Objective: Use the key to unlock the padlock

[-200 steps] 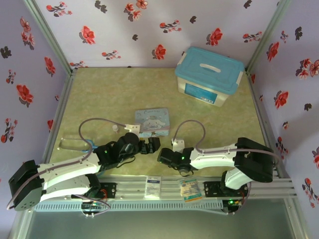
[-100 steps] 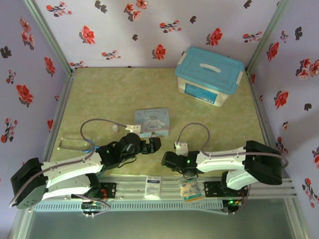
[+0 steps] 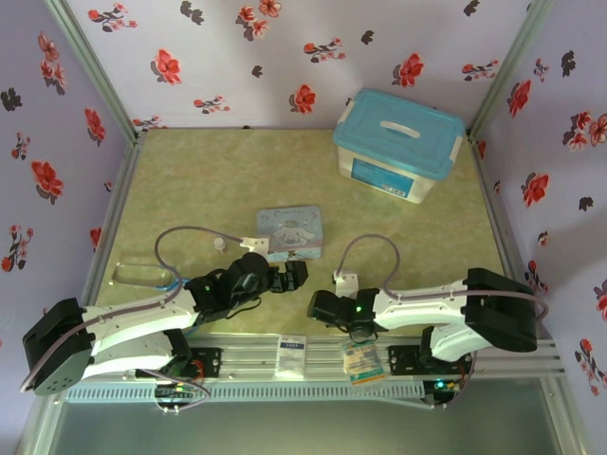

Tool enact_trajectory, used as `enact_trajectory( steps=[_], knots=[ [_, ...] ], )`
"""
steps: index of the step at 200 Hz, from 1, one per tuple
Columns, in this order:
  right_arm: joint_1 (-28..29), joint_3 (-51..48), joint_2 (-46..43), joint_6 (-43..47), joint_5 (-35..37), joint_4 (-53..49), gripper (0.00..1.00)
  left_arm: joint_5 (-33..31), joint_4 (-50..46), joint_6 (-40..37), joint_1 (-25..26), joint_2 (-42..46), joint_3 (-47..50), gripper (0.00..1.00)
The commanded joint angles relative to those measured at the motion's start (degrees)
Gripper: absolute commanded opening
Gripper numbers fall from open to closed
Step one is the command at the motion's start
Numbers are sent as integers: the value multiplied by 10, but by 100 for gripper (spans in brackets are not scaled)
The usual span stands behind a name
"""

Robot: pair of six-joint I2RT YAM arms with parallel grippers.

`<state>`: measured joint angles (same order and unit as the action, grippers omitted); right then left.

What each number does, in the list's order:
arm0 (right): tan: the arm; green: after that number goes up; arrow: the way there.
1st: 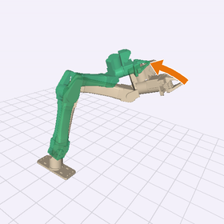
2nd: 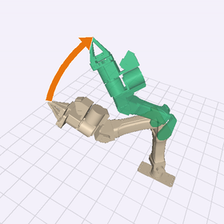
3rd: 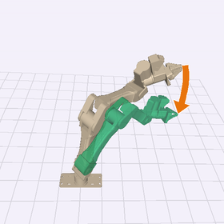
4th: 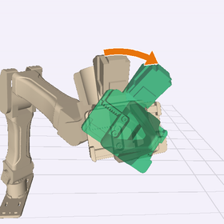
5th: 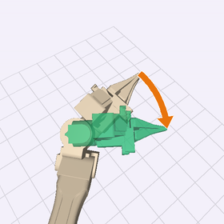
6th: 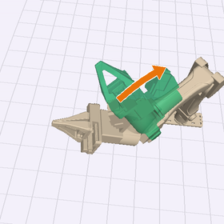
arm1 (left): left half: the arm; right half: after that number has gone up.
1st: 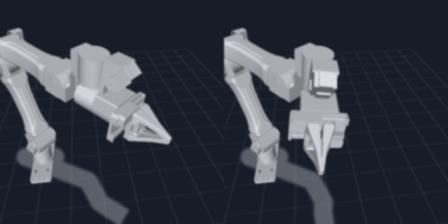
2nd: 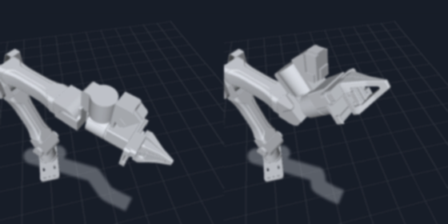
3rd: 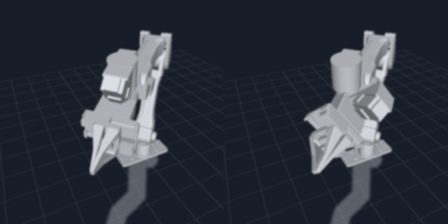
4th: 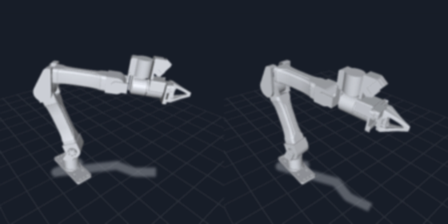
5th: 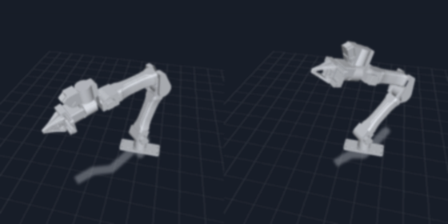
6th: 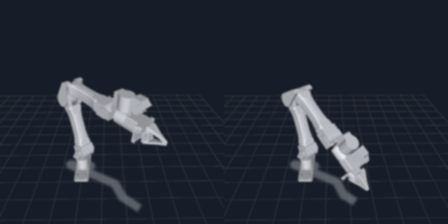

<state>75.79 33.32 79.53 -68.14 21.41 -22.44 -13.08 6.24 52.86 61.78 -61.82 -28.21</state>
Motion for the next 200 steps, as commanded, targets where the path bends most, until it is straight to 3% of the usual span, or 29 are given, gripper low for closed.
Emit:
enact_trajectory(
  steps=[1,68,96,132,175,200],
  knots=[
    [6,-36,-11,-13,-5,18,8,-11,30,14,4,8,10,100],
    [-13,-137,-158,61,-19,130,0,-18,59,33,10,8,15,100],
    [-71,-207,-249,131,-130,232,0,-28,161,54,29,2,44,100],
    [-133,-237,-388,186,-170,213,0,-54,210,71,48,0,59,91],
    [-147,-251,-526,247,-189,211,0,-56,220,60,69,-25,34,87],
    [-148,-243,-553,282,-221,229,0,-55,266,57,83,-50,29,84]
  ],
)
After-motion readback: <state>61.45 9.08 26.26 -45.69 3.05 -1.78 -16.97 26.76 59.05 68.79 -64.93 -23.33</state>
